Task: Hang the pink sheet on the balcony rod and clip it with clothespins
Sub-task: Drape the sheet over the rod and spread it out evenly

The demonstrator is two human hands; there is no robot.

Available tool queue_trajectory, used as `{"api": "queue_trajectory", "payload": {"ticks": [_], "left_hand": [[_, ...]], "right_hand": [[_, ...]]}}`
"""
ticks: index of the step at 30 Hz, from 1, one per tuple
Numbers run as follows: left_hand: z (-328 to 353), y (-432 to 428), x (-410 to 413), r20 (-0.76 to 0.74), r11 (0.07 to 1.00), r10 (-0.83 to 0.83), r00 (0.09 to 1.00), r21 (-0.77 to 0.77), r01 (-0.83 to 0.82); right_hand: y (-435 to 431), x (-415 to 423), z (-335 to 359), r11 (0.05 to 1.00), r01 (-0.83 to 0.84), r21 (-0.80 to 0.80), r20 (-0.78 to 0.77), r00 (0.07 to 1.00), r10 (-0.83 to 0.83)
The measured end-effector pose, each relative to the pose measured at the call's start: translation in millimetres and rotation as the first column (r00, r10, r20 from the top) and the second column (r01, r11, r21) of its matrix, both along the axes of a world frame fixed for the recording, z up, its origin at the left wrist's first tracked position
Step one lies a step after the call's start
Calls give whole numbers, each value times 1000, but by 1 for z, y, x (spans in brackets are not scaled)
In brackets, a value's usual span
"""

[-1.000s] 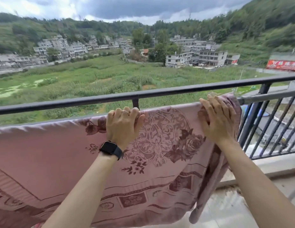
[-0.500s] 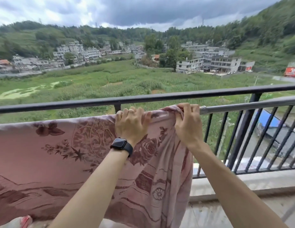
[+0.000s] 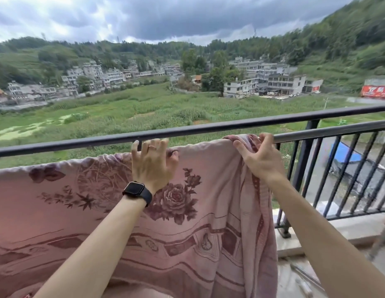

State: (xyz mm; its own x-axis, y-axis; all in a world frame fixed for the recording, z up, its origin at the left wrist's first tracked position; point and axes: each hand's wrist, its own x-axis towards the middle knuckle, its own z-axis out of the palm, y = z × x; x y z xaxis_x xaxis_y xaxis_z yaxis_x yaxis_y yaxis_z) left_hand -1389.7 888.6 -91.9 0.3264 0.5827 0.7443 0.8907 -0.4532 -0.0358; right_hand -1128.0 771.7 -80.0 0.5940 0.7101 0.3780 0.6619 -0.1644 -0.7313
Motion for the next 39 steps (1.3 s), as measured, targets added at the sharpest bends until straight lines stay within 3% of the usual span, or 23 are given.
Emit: {"api": "queue_trajectory", "payload": {"ticks": [2,4,7,12,16,18,21,24,27,29,31,34,37,39], "left_hand": [[6,-1,24,-17,998,-61,998,-36,60],[4,3,33,-38,994,-70,997,-84,67],[-6,21,13,-97,998,-57,994,10,58],[-15,43,-32,-129,996,-59,990,61,67],[-18,59,-65,-157,983,-113,981,125,133],[-18,69,-82,-165,979,-120,979,142,144],[-20,74,-102,-154,983,-104,983,133,125],[-17,72,-109,-121,997,-56,991,50,62],[-3,66,-94,-97,1000,-19,995,-1,19],[5,56,-68,-89,996,-83,993,-29,81],[12,46,-37,-76,986,-160,984,-56,156],[14,46,-2,-106,980,-168,980,-123,155],[4,59,-13,-104,996,-79,991,-56,73],[-4,65,-28,-107,999,-36,994,26,39]], "right_hand": [[15,-18,9,999,-3,-49,63,998,6],[25,-21,13,999,23,30,27,999,-23],[26,-10,13,959,158,235,-144,982,-126],[34,-37,-29,941,158,301,-151,982,-117],[39,-37,-8,897,170,407,-140,983,-122],[45,-33,8,841,267,471,-209,960,-188],[51,-27,-2,821,438,365,-334,885,-324],[47,-34,-41,937,313,152,-315,915,-254],[42,-51,-43,951,243,191,-324,930,-173],[45,-62,-29,964,204,169,-221,961,-165],[54,-70,-16,982,144,122,2,989,-145],[64,-58,9,968,167,190,196,959,-203],[63,-20,20,883,356,307,17,925,-379],[57,2,3,880,401,255,-31,913,-407]]}}
